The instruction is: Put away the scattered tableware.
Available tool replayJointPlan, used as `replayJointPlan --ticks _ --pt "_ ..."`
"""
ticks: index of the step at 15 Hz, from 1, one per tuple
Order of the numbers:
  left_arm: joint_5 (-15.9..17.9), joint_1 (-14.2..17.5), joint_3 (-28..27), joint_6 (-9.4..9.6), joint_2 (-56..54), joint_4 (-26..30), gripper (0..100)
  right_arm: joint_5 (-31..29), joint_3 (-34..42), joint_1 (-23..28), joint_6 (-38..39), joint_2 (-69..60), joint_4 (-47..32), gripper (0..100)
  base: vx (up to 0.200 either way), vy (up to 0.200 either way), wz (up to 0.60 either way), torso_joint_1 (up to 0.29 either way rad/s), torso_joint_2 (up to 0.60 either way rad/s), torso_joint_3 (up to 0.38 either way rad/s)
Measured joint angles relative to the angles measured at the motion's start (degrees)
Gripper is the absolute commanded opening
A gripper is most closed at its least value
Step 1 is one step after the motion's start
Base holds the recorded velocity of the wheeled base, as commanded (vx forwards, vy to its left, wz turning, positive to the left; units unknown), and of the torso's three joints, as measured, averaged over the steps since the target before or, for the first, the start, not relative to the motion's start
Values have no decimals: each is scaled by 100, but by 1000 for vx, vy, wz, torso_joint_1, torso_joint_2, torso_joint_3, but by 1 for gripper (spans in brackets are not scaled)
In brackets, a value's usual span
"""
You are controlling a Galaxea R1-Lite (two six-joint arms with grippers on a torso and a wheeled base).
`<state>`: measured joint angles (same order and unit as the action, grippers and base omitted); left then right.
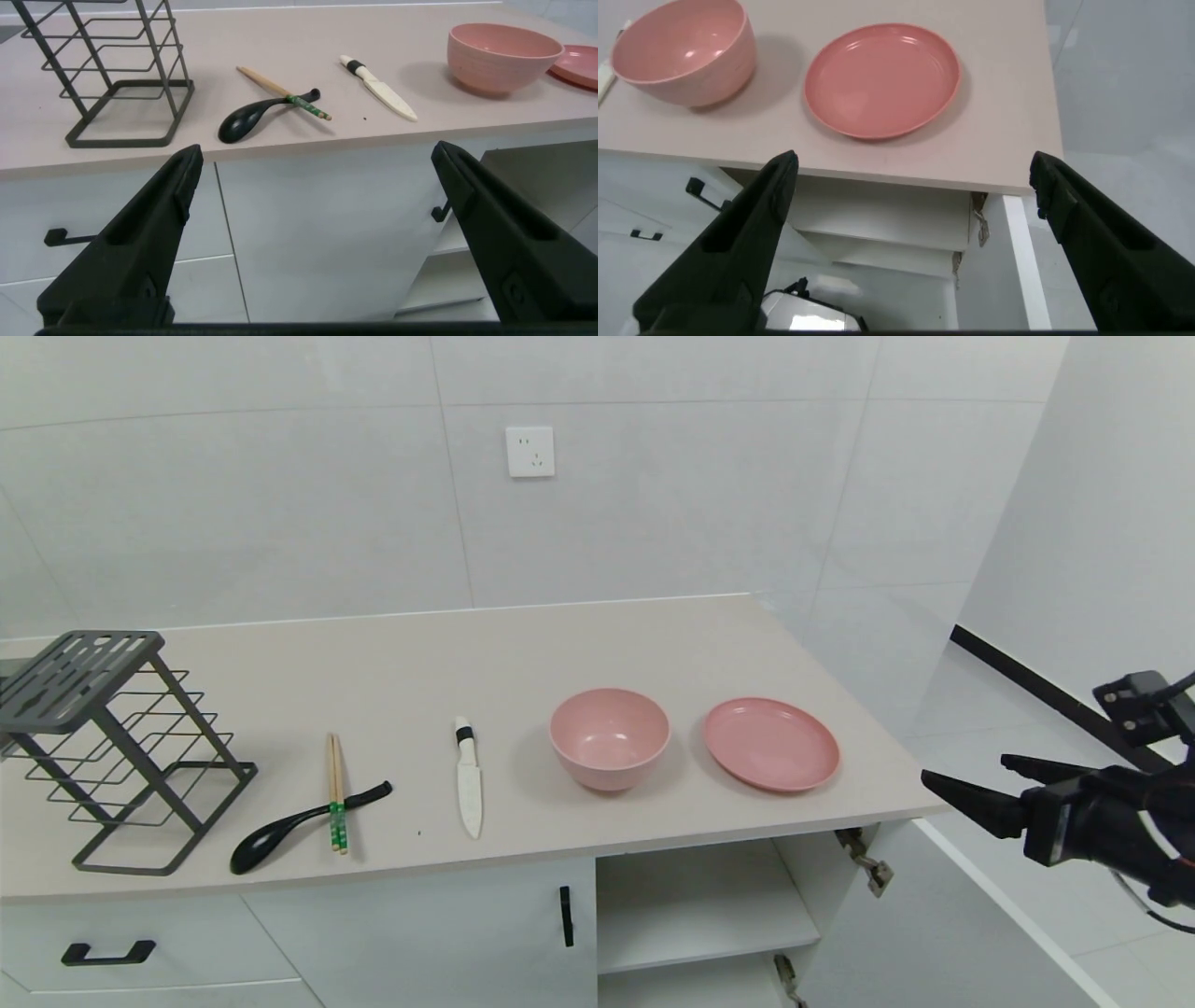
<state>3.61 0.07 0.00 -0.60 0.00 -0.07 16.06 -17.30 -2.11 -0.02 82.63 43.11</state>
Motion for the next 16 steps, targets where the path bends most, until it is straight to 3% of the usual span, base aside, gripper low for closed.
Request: replayJointPlan --ticks 11,16 --pt "2 0 0 6 0 0 100 -44 -1136 -246 -52 1899 411 100 0 0 0 0 0 0" --pt "6 0 0 9 0 0 100 -412 -1638 -307 -38 2686 536 100 0 0 0 0 0 0"
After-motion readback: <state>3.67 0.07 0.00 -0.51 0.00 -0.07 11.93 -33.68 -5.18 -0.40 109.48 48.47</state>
